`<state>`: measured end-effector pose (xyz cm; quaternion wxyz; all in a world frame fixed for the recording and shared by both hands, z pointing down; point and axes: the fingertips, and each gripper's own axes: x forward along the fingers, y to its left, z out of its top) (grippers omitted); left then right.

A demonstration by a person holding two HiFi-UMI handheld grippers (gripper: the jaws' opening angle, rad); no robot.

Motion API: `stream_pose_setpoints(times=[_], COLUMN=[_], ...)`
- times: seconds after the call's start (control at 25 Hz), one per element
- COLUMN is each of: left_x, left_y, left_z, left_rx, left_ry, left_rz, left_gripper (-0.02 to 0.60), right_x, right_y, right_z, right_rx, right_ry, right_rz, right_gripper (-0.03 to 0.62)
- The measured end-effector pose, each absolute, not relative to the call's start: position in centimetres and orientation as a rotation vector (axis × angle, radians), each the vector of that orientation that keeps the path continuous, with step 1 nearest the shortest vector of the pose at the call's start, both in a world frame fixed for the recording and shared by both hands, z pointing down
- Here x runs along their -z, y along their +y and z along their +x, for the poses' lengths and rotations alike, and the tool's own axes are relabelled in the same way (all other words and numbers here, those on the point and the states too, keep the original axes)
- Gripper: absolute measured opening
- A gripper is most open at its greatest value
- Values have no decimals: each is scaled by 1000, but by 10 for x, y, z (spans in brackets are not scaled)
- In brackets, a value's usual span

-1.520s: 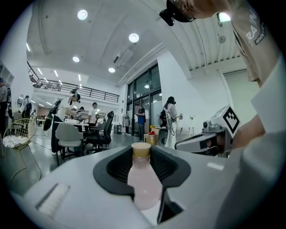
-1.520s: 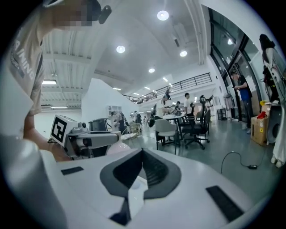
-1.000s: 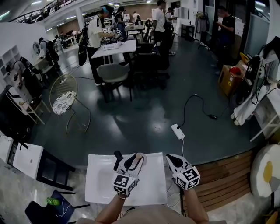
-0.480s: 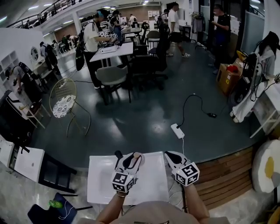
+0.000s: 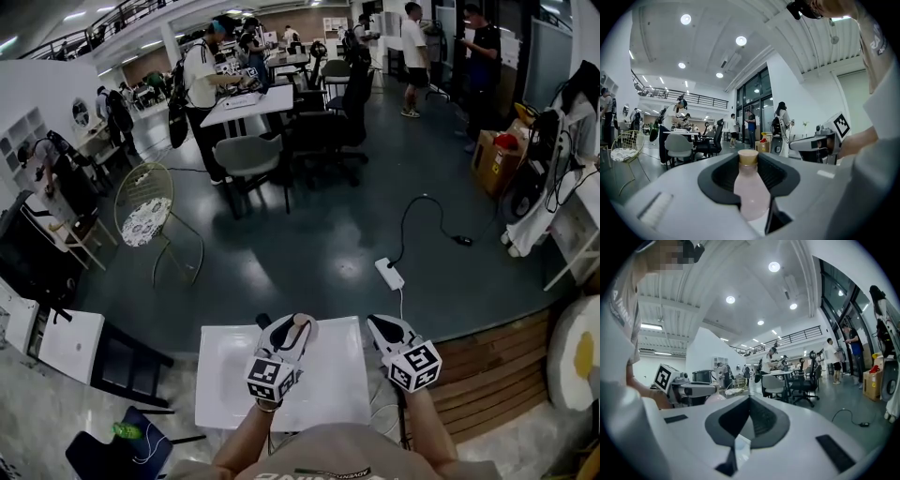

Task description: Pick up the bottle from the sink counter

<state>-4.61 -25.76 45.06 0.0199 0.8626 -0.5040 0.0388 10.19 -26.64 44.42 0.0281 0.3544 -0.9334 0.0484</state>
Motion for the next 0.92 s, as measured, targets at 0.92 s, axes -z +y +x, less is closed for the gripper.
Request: stream_pose_setpoints(times=[0.92], left_x=[-451], left_y=[-254], left_z=[-53], left_rx=[-121], left_ry=[-1604], left_rz=[2664], left_gripper=[129], right_x=[-451], right_y=[-260], right_z=[95], right_rx=[-140], right_ry=[-2891], right_rz=[1074], right_gripper=[11])
